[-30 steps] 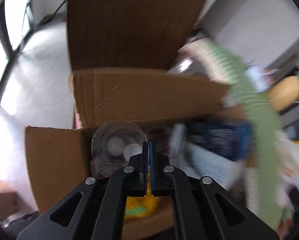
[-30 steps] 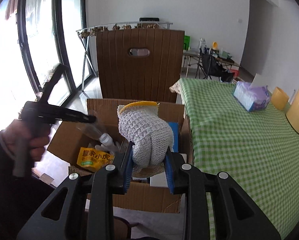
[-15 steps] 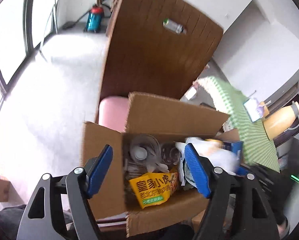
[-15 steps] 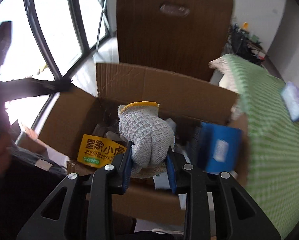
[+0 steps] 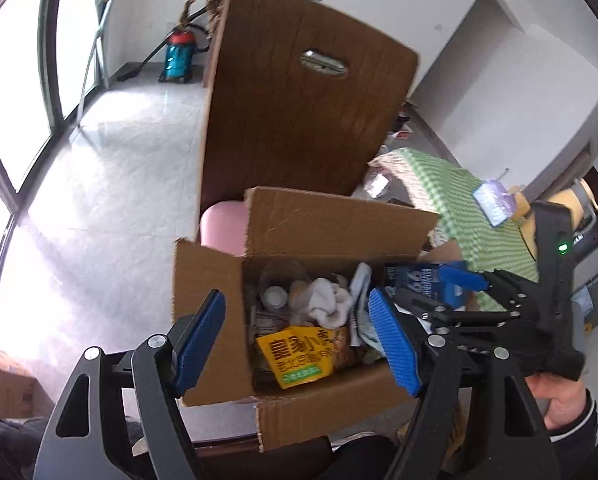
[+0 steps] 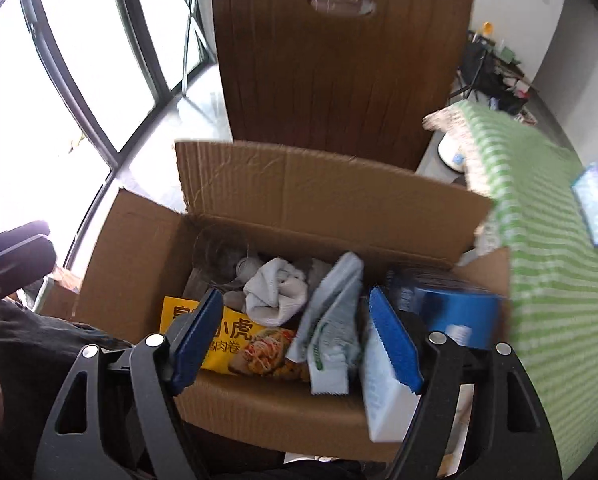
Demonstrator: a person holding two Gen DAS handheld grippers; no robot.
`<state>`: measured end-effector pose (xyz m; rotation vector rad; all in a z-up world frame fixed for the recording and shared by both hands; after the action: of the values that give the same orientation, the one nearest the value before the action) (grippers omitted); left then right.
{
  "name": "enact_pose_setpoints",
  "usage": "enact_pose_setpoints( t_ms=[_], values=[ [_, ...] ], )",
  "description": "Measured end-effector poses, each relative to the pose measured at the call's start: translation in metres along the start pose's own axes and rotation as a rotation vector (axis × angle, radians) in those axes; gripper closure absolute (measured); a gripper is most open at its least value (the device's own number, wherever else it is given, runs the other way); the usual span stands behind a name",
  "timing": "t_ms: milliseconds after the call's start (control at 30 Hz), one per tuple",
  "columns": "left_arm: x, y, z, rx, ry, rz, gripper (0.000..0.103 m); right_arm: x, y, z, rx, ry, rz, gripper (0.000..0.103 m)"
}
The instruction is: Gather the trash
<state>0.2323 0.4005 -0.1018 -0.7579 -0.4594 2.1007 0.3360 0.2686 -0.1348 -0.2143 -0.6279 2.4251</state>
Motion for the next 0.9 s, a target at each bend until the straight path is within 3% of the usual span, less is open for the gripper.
enact_pose_setpoints(
  t_ms=[100, 200, 300, 400, 467, 567, 767, 900],
  values=[
    [-0.016, -0.006, 0.015, -0.04, -0.032, -0.049, 0.032, -0.02, -0.001, 0.035, -0.051, 0.032, -0.019, 0.03],
    [-0.033, -0.019, 0.042, -0.132, -0.089, -0.094, 0.032, -0.037, -0.005, 0.071, -0.108, 0.071, -0.035, 0.03],
    [-0.054, -0.03, 0.078, -0.287, -0.141, -0.135, 0.023, -0.052, -0.007, 0.116, -0.214, 0.111, -0.054, 0.024],
    [-0.072, -0.034, 0.11, -0.447, -0.169, -0.191, 0.009, -0.06, -0.008, 0.16, -0.381, 0.143, -0.078, 0.023],
    [-0.082, -0.033, 0.134, -0.603, -0.21, -0.231, 0.007, -0.062, -0.002, 0.192, -0.572, 0.142, -0.093, 0.015],
    [-0.088, -0.027, 0.144, -0.687, -0.264, -0.251, 0.007, -0.06, 0.011, 0.209, -0.755, 0.154, -0.086, 0.013],
    [-0.097, -0.018, 0.147, -0.698, -0.228, -0.232, 0.007, -0.064, 0.026, 0.186, -0.707, 0.171, -0.138, 0.013],
    [-0.1, -0.017, 0.151, -0.708, -0.243, -0.252, 0.007, -0.064, 0.026, 0.19, -0.714, 0.164, -0.148, 0.013]
  ],
)
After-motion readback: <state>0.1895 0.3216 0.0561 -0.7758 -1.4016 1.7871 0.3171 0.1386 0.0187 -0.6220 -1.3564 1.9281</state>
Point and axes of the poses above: each gripper's, at about its wrist camera, not at the fingertips, and z roughly against the way its jaws point, x to its left, y to its underside, the point moved 10 cm from there along -z, roughly the way its jaws point
